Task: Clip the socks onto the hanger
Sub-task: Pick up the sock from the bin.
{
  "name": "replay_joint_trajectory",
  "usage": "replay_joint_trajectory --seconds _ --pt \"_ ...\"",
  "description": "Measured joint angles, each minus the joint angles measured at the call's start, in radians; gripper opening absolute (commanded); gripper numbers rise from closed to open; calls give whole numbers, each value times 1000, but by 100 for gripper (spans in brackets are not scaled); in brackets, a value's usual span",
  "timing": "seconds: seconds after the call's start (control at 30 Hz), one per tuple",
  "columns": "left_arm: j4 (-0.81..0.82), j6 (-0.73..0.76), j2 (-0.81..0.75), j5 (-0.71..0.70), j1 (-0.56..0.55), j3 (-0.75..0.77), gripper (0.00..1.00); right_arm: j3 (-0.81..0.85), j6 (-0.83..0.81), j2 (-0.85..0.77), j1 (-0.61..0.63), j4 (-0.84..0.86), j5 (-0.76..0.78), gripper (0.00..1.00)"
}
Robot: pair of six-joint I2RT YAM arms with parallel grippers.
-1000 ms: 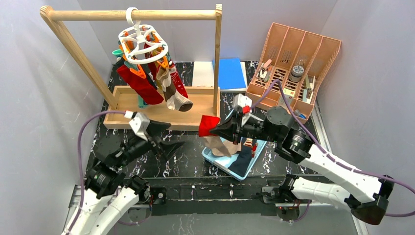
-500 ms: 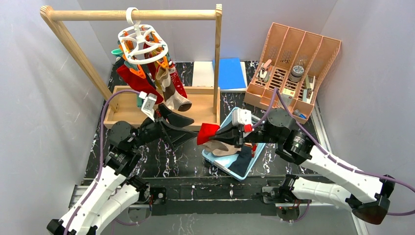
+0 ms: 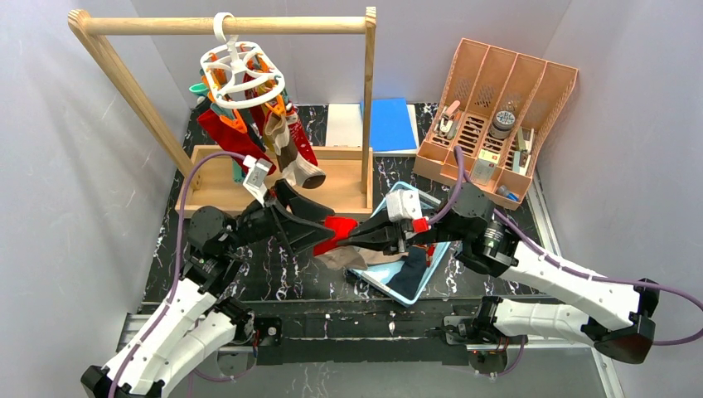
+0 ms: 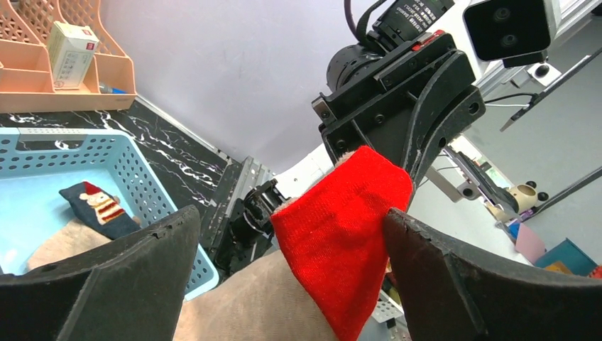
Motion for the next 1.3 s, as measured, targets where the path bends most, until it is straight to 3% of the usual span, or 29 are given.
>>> replay_joint_trajectory --seconds 0.23,0.57,0.73,0.77,0.8,0.87,0.9,0.93,1.1,1.3 --pt "53 -47 -22 20 -3 -17 65 0 6 17 24 25 3 1" --pt "173 -118 -34 60 -13 -27 0 -16 6 10 25 29 63 1" --pt "178 -93 -64 54 -14 -27 0 -45 6 -14 25 27 100 1" --pt "172 -80 -76 49 -14 -27 5 -52 8 -20 25 26 108 1" --pt "154 -58 -97 36 -14 -27 22 -60 11 -25 25 26 112 1" --pt "90 4 -144 2 -14 -24 69 -75 21 -35 25 26 117 1" --pt "48 39 -164 -17 -14 -18 85 -81 26 -40 25 26 117 1" --pt "4 70 -178 -34 -14 -10 95 -85 34 -47 25 27 117 1" --pt "-113 105 -174 -68 -14 1 98 -89 70 -90 25 51 117 1" --pt "-66 11 -56 -2 -15 -9 98 -80 103 -109 25 122 105 1"
